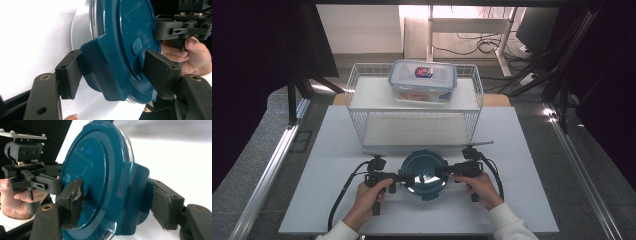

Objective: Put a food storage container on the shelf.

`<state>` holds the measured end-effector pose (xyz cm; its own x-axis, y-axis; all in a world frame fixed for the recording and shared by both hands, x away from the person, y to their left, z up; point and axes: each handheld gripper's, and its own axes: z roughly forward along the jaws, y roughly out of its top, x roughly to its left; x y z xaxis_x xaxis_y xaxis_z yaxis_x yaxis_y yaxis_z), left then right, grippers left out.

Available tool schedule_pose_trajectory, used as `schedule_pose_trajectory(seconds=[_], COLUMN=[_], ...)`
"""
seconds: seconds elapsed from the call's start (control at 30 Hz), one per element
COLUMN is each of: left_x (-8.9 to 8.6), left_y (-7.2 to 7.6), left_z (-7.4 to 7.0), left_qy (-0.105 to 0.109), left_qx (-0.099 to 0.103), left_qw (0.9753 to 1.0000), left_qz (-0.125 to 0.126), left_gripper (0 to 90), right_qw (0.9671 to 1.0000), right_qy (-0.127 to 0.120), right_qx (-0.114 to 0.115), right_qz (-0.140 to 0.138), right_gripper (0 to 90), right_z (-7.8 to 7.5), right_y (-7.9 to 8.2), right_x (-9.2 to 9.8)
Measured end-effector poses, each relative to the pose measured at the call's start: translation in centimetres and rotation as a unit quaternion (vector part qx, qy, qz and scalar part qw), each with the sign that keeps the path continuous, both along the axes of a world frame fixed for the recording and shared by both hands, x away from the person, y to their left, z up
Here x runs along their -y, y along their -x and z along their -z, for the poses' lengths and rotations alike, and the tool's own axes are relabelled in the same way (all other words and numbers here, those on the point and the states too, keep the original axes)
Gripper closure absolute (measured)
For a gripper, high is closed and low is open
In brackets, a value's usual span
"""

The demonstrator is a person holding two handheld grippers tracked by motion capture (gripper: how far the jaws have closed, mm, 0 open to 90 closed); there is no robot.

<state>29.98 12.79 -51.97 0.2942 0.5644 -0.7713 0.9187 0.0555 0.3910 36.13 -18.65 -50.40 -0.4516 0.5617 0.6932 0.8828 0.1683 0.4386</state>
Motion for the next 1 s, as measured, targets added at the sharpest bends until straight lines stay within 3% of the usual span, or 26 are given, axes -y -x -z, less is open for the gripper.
schedule_pose_trajectory(seconds=[0.23, 0.47, 1.0], left_x=[-0.2, -0.4, -0.5], left_y=[0.7, 1.3, 2.2], left_z=[-1.1, -2.0, -4.8], left_qy=[-0.008, -0.026, -0.028], left_qx=[0.021, 0.047, 0.1], left_qw=[0.9997, 0.9985, 0.9946], left_qz=[-0.012, -0.012, -0.005], left_gripper=[39.8, 40.6, 41.0], right_qw=[0.9996, 0.9986, 0.9939], right_qy=[-0.003, 0.001, -0.007], right_qx=[0.021, 0.052, 0.11], right_qz=[0.016, 0.007, -0.004], right_gripper=[38.3, 39.0, 40.1], right_z=[-1.2, -1.9, -4.8], right_y=[1.2, 1.9, 3.2], right_x=[0.3, -0.1, 0.0])
